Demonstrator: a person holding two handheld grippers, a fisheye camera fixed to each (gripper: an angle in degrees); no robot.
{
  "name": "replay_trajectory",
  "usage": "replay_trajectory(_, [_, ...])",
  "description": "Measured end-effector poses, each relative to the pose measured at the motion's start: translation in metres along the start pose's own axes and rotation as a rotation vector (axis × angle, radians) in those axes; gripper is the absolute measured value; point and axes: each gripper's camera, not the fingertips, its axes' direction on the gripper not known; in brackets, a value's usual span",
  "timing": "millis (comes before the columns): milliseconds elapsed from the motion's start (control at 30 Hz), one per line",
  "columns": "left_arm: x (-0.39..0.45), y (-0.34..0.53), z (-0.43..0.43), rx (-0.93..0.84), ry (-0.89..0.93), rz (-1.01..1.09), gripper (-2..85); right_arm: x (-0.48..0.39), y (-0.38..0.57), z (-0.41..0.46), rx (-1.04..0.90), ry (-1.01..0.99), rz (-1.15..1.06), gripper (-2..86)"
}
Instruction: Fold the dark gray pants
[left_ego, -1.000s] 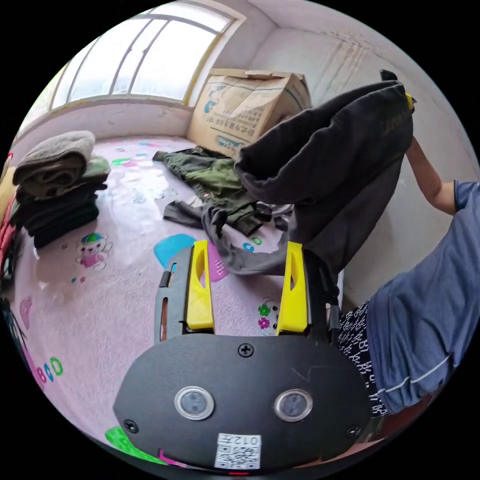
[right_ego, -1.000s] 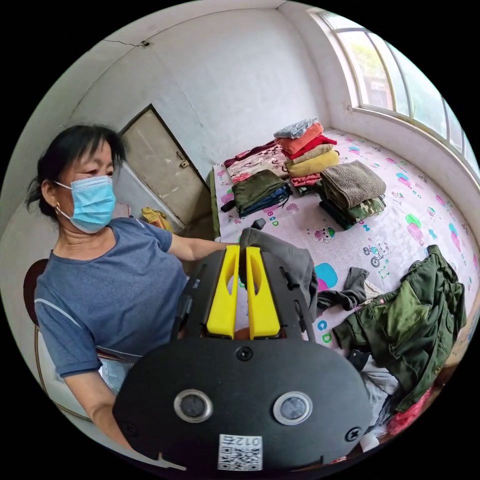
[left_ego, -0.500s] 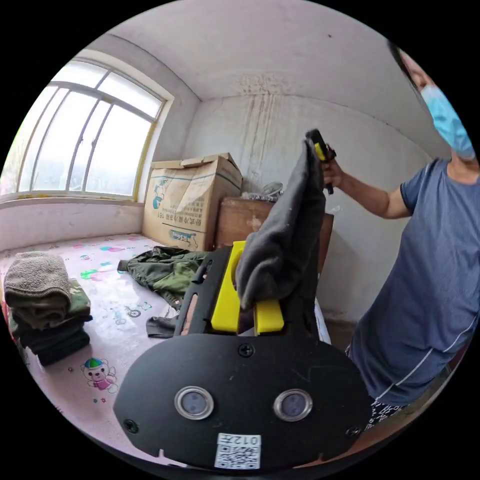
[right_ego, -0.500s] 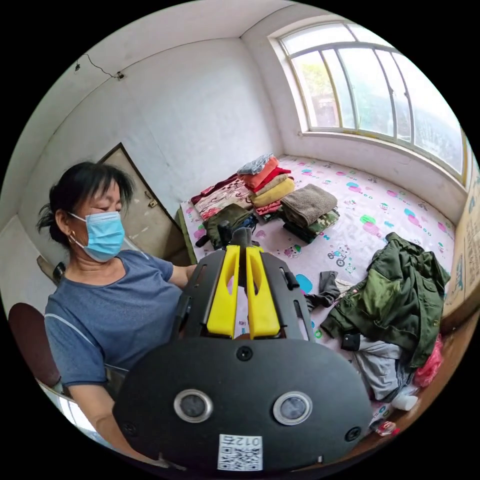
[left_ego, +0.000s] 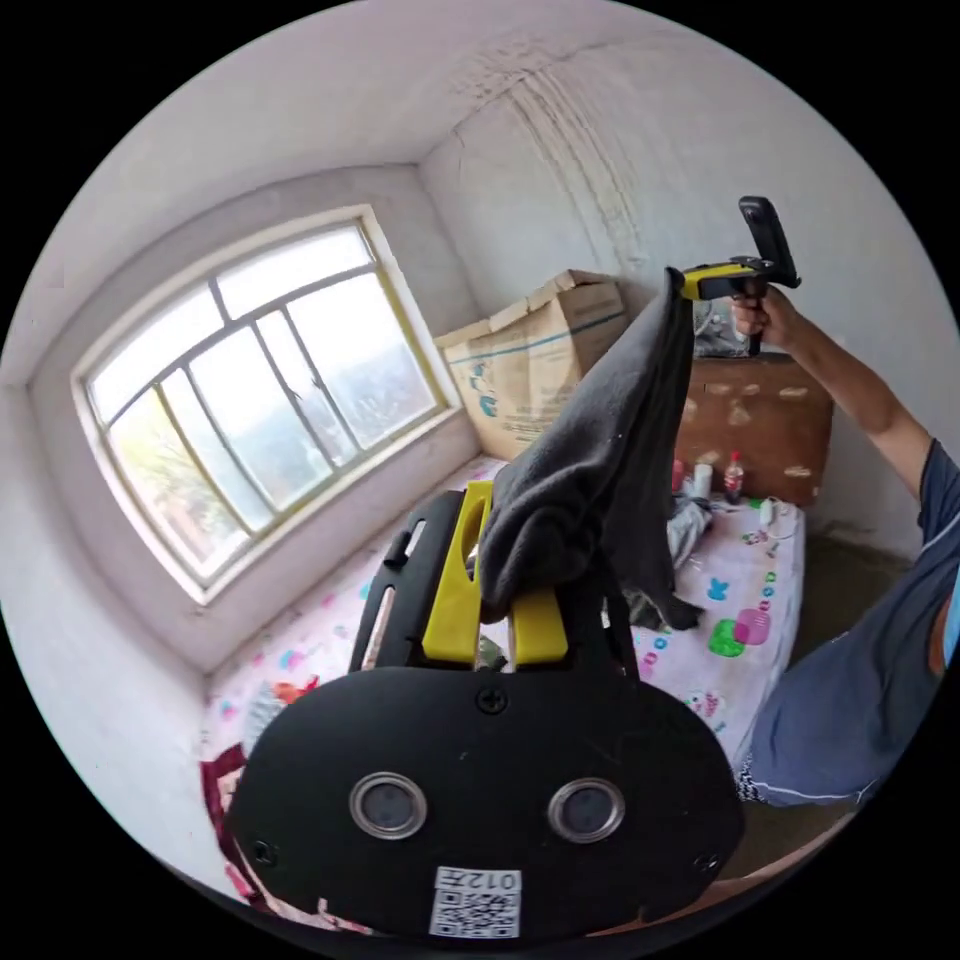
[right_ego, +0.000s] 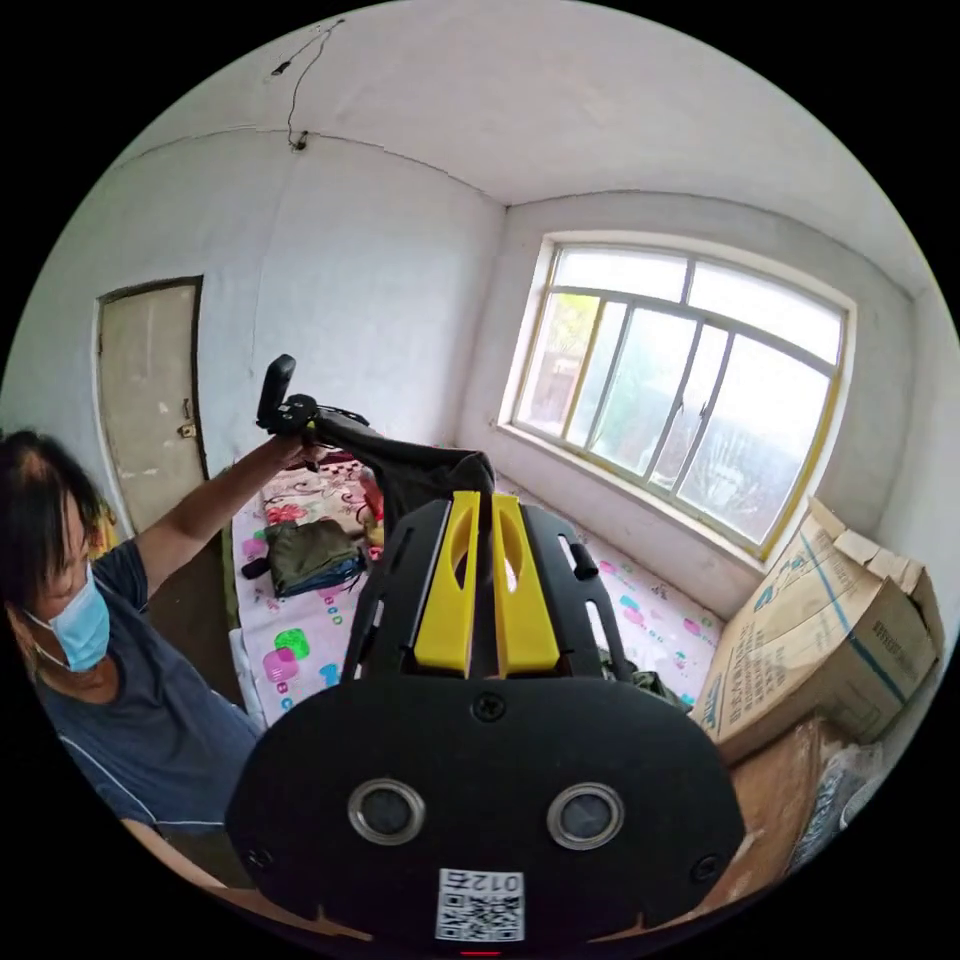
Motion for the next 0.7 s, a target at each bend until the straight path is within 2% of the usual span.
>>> replay_trajectory(67, [0.032,-0.062,-0.038,0.035,-0.125,0.038,-0.6,0.001,-0.024,-0.046,0.107,0.052,-0.029,1.3])
replay_trajectory(167, [0.067,-0.121,-0.052,-0.052,-0.237,0.040,-0.6,-0.001,-0.044,-0.080,0.116,0.081,-0.035,1.2])
replay_trajectory(267, [0.102,-0.160,-0.061,-0.061,-0.321,0.047,-0.6,-0.007,-0.055,-0.106,0.150,0.124,-0.070,1.3])
replay_trajectory(700, [0.205,-0.253,-0.035,-0.157,-0.327,0.029,-0.6,0.004,-0.060,-0.151,0.183,0.135,-0.042,1.3])
